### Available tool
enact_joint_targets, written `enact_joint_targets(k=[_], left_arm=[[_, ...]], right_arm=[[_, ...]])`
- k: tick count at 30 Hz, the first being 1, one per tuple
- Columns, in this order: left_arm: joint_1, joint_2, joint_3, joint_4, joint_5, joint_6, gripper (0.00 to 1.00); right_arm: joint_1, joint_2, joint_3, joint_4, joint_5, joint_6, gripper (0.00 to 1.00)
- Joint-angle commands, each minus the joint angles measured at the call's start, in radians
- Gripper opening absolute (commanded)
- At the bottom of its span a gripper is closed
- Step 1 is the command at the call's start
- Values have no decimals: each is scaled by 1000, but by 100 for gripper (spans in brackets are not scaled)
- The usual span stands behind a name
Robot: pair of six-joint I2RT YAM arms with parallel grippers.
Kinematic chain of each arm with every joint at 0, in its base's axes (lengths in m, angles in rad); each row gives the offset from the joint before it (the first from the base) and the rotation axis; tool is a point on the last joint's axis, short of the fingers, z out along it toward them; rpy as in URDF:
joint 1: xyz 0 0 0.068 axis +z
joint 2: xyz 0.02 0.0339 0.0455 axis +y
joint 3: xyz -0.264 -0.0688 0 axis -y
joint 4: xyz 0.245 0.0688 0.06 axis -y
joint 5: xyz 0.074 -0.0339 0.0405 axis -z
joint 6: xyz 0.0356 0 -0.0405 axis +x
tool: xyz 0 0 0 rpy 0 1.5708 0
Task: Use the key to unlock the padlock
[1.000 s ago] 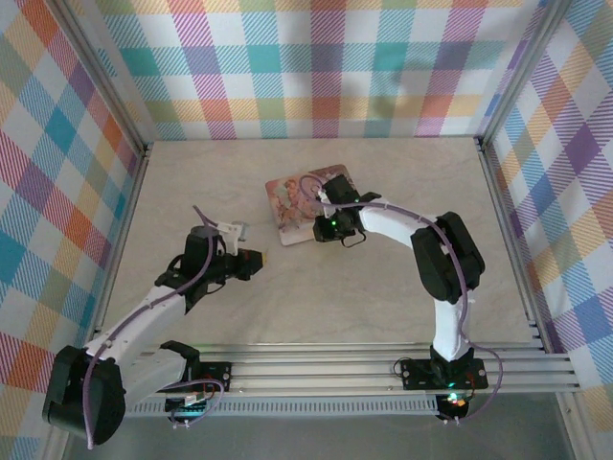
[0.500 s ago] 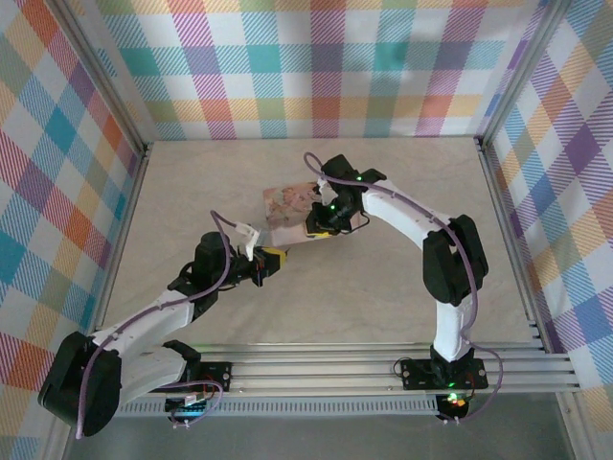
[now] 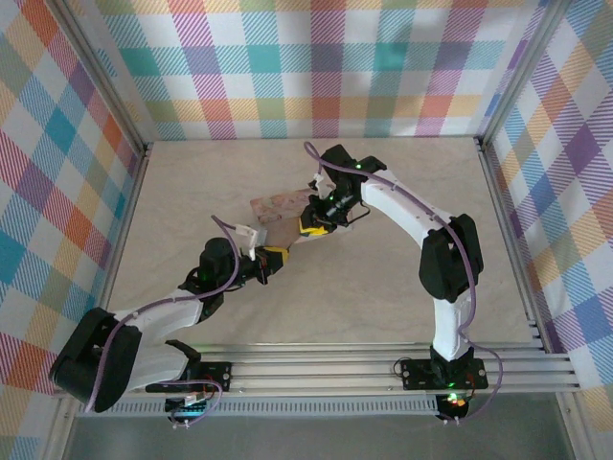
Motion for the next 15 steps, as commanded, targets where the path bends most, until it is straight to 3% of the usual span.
enact_joint_targets(k=[1, 15], left_arm=[[-14, 23, 28, 95, 14, -33, 0], [-26, 98, 100, 74, 21, -34, 0]], right_arm=[[-5, 2, 49, -5, -80, 10, 0], [-12, 22, 68, 15, -143, 96, 0]])
